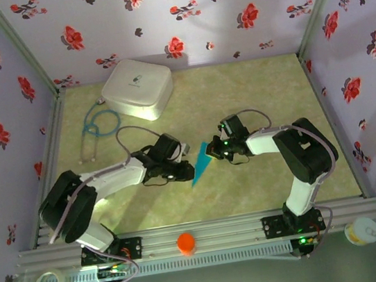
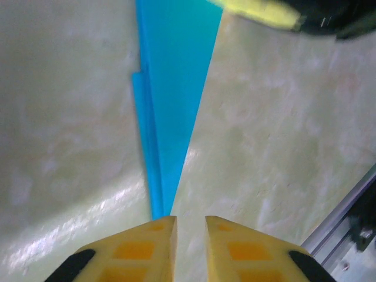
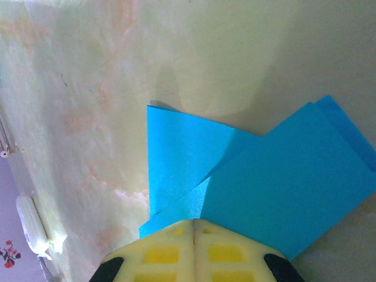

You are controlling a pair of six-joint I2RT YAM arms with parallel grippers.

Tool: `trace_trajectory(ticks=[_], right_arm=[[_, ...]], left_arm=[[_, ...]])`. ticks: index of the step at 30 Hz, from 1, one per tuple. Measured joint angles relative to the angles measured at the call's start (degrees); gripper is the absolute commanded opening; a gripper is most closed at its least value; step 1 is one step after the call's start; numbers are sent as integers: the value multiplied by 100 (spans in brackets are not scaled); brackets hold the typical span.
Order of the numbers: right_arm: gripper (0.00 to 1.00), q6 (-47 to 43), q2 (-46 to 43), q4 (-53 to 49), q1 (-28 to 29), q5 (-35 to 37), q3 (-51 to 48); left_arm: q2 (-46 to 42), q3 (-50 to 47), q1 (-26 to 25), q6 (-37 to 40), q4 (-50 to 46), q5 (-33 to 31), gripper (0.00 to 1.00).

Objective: Fold a paper plane with a square sheet of paper (pick it up from the middle)
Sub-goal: Fold the wing for the fifth time at the center of the table.

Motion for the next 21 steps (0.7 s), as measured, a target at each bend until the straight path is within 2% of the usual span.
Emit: trace_trajectory(ticks=[10,16,21], right_arm=[[0,0,0,2,-11,-20,0],[2,2,0,2,-44,-92,2],[1,-2,-105,-223,-146,-120,39]], left_arm=[[1464,1198,160,-44,466,380,4],[1939,1235,184,-44,439,374,0],[1932,1001,208,-155,837,527,0]])
